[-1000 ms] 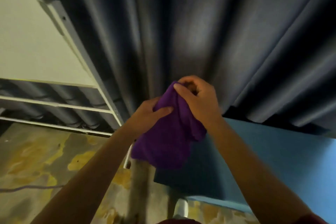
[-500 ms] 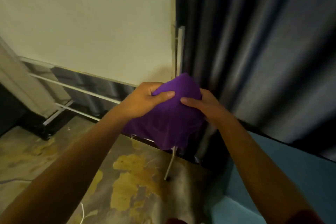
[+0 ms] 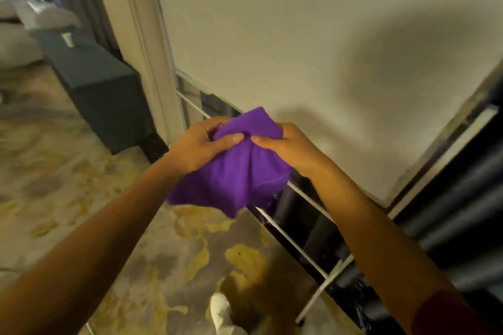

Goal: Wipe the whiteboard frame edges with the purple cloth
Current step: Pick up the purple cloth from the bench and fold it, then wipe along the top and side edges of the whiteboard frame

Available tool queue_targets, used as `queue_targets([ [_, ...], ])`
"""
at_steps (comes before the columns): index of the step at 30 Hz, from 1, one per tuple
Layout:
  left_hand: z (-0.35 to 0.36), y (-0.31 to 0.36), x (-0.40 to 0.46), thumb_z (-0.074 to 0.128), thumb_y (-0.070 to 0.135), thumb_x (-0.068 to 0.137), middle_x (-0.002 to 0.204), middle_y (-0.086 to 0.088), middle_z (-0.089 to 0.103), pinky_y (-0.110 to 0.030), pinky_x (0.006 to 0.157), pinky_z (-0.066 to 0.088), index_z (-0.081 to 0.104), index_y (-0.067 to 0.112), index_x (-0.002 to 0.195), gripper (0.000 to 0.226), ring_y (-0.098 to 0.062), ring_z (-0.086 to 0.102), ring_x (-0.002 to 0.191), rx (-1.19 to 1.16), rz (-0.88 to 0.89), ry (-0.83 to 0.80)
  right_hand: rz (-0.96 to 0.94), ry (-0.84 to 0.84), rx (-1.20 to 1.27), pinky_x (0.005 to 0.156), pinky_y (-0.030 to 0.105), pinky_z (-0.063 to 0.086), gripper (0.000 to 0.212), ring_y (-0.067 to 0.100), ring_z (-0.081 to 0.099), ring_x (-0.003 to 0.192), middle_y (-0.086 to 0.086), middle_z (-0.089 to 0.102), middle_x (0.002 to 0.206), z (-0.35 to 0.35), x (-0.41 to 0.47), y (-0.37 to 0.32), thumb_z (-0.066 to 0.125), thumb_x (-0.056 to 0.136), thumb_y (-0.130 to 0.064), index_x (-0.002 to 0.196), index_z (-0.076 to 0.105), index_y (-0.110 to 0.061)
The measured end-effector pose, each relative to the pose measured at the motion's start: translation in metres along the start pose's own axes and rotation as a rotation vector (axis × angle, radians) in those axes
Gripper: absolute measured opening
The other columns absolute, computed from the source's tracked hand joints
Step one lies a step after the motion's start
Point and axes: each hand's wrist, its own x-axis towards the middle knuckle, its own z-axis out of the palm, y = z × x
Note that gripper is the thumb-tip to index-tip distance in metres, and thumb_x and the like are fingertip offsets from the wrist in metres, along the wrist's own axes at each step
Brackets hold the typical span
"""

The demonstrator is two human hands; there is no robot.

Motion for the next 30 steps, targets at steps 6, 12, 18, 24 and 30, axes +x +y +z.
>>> queue_targets([
  [6, -0.119, -0.072, 0.056, 0.084, 0.043, 0.079, 0.098, 0.02, 0.081, -0.012, 0.075, 0.058, 0.079, 0.049, 0.096, 0.019, 0.005, 0.075, 0.09, 0.09, -0.142, 0.01, -0.117, -0.025, 0.12, 0.085, 0.035, 0.057, 0.019, 0.021, 0.072, 0.095, 0.003, 0.076, 0.1, 0.044, 0.159, -0.025, 0.076, 0.08, -0.036, 0.097, 0.078, -0.028],
  [12, -0.264, -0.104, 0.124, 0.075, 0.059, 0.078, 0.091, 0.013, 0.081, -0.013, 0.068, 0.059, 0.082, 0.042, 0.087, 0.02, -0.005, 0.079, 0.085, 0.185, -0.248, 0.052, -0.116, -0.024, -0.003, 0.073, 0.03, 0.058, 0.013, 0.017, 0.073, 0.084, 0.0, 0.077, 0.091, 0.088, 0.306, -0.049, 0.071, 0.089, -0.033, 0.09, 0.076, -0.021],
  [18, -0.394, -0.155, 0.175, 0.073, 0.054, 0.081, 0.087, 0.004, 0.082, -0.015, 0.06, 0.059, 0.082, 0.035, 0.089, 0.023, -0.014, 0.08, 0.078, 0.144, -0.272, 0.135, -0.136, -0.053, -0.14, 0.075, 0.028, 0.059, 0.024, 0.009, 0.072, 0.088, -0.01, 0.075, 0.097, 0.145, 0.41, -0.069, 0.075, 0.083, -0.044, 0.102, 0.07, -0.03],
  [24, -0.493, -0.217, 0.251, 0.073, 0.058, 0.082, 0.09, -0.001, 0.082, -0.019, 0.064, 0.061, 0.083, 0.028, 0.091, 0.033, -0.019, 0.081, 0.081, 0.077, -0.196, 0.055, 0.006, -0.107, -0.147, 0.091, 0.048, 0.056, 0.06, 0.024, 0.067, 0.107, 0.001, 0.069, 0.118, 0.215, 0.503, -0.079, 0.082, 0.075, -0.04, 0.128, 0.058, -0.024],
  [30, -0.595, -0.233, 0.328, 0.071, 0.054, 0.083, 0.083, 0.006, 0.082, -0.014, 0.062, 0.058, 0.082, 0.04, 0.079, 0.018, -0.011, 0.079, 0.074, 0.129, -0.116, -0.01, 0.017, -0.01, -0.262, 0.091, 0.041, 0.056, 0.037, 0.02, 0.067, 0.104, 0.001, 0.068, 0.119, 0.27, 0.578, -0.116, 0.068, 0.089, -0.036, 0.123, 0.058, -0.027],
])
